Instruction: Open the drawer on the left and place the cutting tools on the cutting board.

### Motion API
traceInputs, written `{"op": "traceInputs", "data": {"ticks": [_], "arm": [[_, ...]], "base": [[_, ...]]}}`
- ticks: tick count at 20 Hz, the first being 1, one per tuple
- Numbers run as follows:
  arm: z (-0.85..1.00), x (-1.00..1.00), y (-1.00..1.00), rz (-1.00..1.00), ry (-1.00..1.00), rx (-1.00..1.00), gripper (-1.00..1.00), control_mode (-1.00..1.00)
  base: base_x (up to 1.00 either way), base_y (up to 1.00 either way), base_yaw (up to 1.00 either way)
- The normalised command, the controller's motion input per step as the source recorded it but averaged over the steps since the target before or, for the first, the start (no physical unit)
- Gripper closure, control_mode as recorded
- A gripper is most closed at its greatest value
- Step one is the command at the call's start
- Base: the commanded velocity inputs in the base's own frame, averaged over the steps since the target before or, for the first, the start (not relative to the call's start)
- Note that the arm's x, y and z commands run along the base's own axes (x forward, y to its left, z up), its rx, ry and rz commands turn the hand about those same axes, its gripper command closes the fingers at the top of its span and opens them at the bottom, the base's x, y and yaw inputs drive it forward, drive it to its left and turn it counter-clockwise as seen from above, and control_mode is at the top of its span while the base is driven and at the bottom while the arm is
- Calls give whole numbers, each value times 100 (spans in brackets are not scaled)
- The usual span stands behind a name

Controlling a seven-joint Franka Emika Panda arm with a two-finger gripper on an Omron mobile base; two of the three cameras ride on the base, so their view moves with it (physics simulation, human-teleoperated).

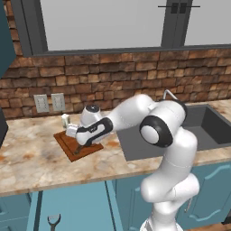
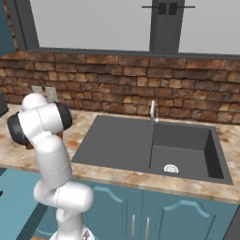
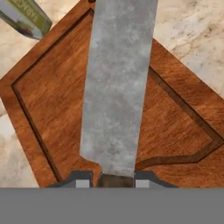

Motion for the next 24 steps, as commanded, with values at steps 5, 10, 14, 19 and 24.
{"op": "traceInputs", "data": {"ticks": [5, 10, 14, 19, 24], "arm": [[-7, 34, 0, 0, 0, 0, -100, -100], [2, 15, 0, -1, 0, 0, -100, -100], [23, -2, 0, -3, 0, 3, -100, -100], [56, -55, -4, -1, -2, 4, -100, -100], [37, -99, -31, 3, -1, 1, -100, -100]], "base": [[0, 0, 0], [0, 0, 0], [0, 0, 0], [0, 0, 0], [0, 0, 0]]}}
